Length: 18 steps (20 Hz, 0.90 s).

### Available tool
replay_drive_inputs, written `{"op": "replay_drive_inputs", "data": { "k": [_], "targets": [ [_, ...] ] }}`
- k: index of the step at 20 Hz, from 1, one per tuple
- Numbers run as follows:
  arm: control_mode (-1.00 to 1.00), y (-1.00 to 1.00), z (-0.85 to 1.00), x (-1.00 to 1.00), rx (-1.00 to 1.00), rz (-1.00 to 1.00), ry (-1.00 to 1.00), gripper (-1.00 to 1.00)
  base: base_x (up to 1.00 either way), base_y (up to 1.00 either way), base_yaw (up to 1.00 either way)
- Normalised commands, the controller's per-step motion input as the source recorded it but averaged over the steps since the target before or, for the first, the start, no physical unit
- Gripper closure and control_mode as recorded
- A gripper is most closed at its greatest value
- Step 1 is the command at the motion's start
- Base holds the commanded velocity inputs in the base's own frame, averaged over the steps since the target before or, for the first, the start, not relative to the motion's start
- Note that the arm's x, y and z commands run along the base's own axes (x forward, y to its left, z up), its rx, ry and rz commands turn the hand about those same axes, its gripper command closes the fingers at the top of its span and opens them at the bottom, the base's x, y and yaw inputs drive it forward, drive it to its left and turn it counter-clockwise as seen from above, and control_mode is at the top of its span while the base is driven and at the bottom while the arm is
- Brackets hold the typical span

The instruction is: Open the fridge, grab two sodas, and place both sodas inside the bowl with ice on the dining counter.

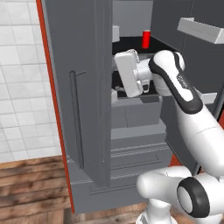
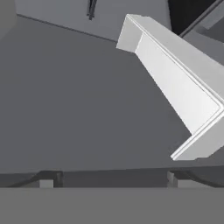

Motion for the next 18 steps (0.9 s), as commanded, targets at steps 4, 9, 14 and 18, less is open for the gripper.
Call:
{"op": "replay_drive_inputs", "data": {
  "k": [4,9,14,18],
  "targets": [
    [-1.0,0.49,0.21,-0.45,0.0,0.03,-0.03,-1.0,0.0,0.0,0.0],
    [-1.0,0.53,0.13,-0.43,0.0,0.0,-0.01,-1.0,0.0,0.0,0.0],
    [-1.0,0.72,0.02,-0.1,-0.01,0.0,0.03,-1.0,0.0,0.0,0.0],
    [-1.0,0.9,0.0,0.21,-0.02,0.0,0.1,-1.0,0.0,0.0,0.0]
  ]
}}
